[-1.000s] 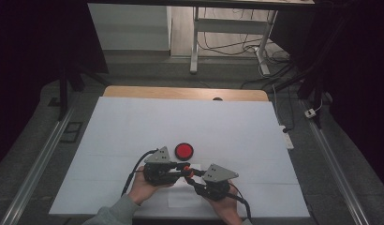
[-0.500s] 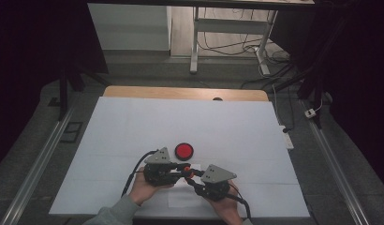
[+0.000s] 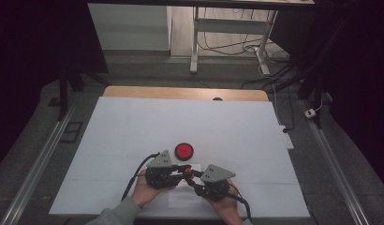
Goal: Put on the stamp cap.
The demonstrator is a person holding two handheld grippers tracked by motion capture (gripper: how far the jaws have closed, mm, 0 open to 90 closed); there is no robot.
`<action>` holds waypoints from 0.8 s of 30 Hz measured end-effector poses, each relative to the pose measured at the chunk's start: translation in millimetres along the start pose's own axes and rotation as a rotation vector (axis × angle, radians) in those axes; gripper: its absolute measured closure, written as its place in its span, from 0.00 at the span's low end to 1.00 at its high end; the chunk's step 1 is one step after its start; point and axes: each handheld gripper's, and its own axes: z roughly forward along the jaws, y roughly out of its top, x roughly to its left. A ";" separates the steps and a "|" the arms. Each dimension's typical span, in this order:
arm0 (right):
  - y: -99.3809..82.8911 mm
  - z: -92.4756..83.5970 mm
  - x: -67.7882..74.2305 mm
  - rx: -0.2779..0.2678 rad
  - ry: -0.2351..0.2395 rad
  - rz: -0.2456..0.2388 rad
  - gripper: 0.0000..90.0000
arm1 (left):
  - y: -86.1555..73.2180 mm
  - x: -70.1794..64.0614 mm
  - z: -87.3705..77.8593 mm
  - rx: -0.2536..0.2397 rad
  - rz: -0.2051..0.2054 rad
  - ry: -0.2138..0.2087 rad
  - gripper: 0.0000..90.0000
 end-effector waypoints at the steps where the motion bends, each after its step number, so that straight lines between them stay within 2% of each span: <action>1: 0.1 -0.1 -0.1 0.000 0.000 0.000 0.72 | 0.2 -0.2 -0.1 -0.001 0.001 0.001 0.81; 8: 2.2 -3.8 -0.2 -0.021 -0.002 -0.011 0.72 | 4.8 -2.9 -3.2 -0.006 0.013 0.004 0.81; 12: 1.4 -2.8 0.0 -0.012 -0.001 -0.021 0.71 | 4.4 -3.3 -2.0 0.009 0.014 0.009 0.81; 21: 0.4 -3.5 -1.3 -0.029 0.009 -0.013 0.70 | 5.5 -2.8 -3.4 -0.005 0.008 0.004 0.81; 24: 0.1 -4.9 -2.8 -0.041 0.010 0.003 0.67 | 6.2 -2.7 -4.1 -0.011 0.011 0.000 0.81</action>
